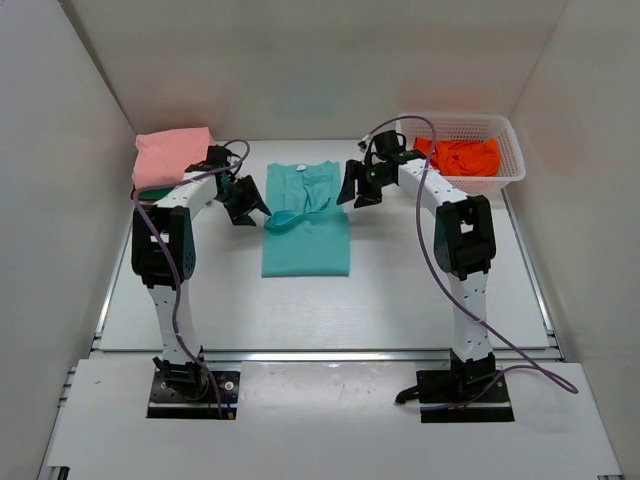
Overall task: Fold and stack the t-shirts
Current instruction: Fold the folded rectangular tshirt in 1/3 of the way, then grab one side of the 2/3 rectangular tshirt with both arms
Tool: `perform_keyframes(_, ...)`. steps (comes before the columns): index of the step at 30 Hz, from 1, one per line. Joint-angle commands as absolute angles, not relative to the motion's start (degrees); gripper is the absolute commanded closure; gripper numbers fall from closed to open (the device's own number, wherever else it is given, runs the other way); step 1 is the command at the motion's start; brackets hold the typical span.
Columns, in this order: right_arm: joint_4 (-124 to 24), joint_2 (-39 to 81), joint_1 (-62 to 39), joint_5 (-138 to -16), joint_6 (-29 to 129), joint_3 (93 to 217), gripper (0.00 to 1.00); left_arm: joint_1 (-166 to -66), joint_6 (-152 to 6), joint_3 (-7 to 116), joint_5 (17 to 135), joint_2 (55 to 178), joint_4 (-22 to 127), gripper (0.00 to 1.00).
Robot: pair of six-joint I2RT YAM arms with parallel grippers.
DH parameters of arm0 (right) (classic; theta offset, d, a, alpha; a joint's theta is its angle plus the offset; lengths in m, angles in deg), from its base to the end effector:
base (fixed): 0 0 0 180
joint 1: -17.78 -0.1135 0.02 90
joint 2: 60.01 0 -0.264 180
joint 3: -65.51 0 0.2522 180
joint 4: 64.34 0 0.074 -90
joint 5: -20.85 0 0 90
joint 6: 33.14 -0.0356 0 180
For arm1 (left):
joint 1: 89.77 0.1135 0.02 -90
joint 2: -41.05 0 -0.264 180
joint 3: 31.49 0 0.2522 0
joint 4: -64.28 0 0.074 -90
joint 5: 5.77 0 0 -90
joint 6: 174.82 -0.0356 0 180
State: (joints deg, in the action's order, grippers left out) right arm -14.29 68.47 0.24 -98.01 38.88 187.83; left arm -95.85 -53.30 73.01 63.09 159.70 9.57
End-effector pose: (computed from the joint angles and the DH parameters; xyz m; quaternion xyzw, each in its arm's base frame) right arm 0.4654 0.1651 0.2057 -0.0689 0.9269 0.3129 0.1953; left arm 0.4260 -0.0583 0.1835 -0.1800 0.9500 -0.2288 0.1126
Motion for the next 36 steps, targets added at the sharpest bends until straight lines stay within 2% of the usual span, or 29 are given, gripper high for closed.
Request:
perform_keyframes(1, -14.98, 64.46, -0.31, -92.98, 38.4, 188.53, 0.39, -95.39, -52.48, 71.32, 59.45, 155.93, 12.63, 0.48)
perform_keyframes(2, -14.9, 63.13, -1.1, -92.01, 37.79, 185.83, 0.39, -95.65, -52.48, 69.74, 59.71, 155.05, 12.9, 0.67)
perform_keyframes(4, -15.6, 60.33, -1.9, -91.12, 36.73, 180.98, 0.41, -95.74, -52.4, 66.24, 59.54, 152.59, 13.42, 0.74)
perform_keyframes(7, -19.37, 54.79, -4.09, -90.07, 36.2, 171.14, 0.42, -95.74, -51.95, 57.98, 60.94, 147.49, 15.53, 0.55)
perform_keyframes(10, -22.44, 49.96, -5.59, -88.49, 34.71, 163.93, 0.46, -95.3, -51.94, 50.94, 62.61, 141.69, 16.06, 0.55)
perform_keyframes(12, -24.04, 46.09, -6.56, -87.79, 33.14, 158.66, 0.47, -96.52, -52.21, 47.07, 64.62, 138.44, 15.71, 0.51)
perform_keyframes(15, -25.89, 43.96, -7.09, -88.13, 31.73, 153.65, 0.47, -98.46, -50.82, 43.46, 66.74, 134.93, 17.37, 0.5)
perform_keyframes(18, -27.29, 42.39, -8.93, -87.17, 29.88, 149.95, 0.48, -100.57, -48.01, 39.24, 68.84, 133.42, 20.36, 0.43)
perform_keyframes(26, -30.98, 41.85, -11.48, -85.41, 26.36, 144.76, 0.53, -104.71, -45.02, 35.54, 74.83, 132.72, 22.3, 0.39)
perform_keyframes(30, -32.74, 43.78, -11.83, -85.93, 24.34, 143.53, 0.54, -106.02, -44.4, 34.75, 77.37, 134.3, 21.86, 0.4)
perform_keyframes(32, -32.74, 44.14, -12.1, -86.19, 23.81, 143.52, 0.58, -106.73, -43.69, 34.4, 78.25, 134.65, 22.3, 0.42)
perform_keyframes(34, -33.18, 44.49, -12.45, -86.64, 23.37, 143.17, 0.71, -107.34, -43.17, 32.74, 78.0, 134.74, 25.1, 0.51)
perform_keyframes(35, -33.18, 44.57, -12.88, -86.64, 23.63, 143.08, 0.77, -106.82, -42.9, 32.2, 77.91, 134.82, 26.94, 0.6)
perform_keyframes(36, -33.62, 44.49, -12.8, -86.64, 23.63, 142.91, 0.79, -107.16, -43.16, 31.94, 77.38, 135.26, 28.0, 0.65)
